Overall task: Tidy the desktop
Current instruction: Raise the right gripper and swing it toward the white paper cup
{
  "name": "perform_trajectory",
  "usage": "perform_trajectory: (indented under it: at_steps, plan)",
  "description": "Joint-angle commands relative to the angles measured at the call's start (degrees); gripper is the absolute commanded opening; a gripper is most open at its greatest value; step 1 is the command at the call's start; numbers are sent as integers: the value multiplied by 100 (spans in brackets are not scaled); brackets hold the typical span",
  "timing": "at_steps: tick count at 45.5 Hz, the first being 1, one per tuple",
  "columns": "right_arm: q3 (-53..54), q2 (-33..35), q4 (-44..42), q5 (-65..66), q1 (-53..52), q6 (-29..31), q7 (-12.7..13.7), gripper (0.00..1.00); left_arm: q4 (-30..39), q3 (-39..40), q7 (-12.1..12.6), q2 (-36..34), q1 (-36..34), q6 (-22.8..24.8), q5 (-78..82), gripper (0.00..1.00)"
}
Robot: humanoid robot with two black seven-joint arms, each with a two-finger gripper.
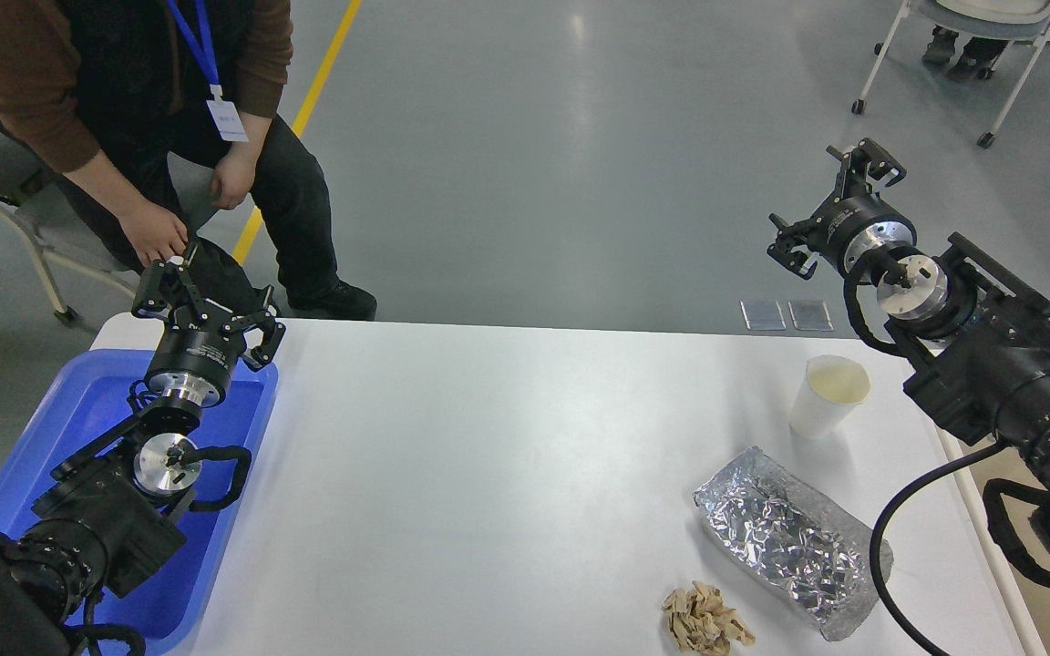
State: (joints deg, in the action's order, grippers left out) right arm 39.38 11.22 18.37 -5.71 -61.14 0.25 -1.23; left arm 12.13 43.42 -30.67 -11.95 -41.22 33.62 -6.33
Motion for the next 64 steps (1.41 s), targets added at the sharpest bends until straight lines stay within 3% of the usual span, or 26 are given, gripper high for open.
perform_trajectory:
  at_steps: [1,37,46,64]
  plan:
    - [-1,-6,17,0,32,10,0,100,0,0,0,0,0,-4,0,100]
    - [-326,12,61,79,15,98,0,100,0,0,0,-9,0,-4,0,100]
    - [-1213,64,105,466,-170,432,0,100,0,0,0,-9,0,5,0,100]
    - [-2680,1312,2082,1801,-407,432,-18,100,0,0,0,-9,0,5,0,100]
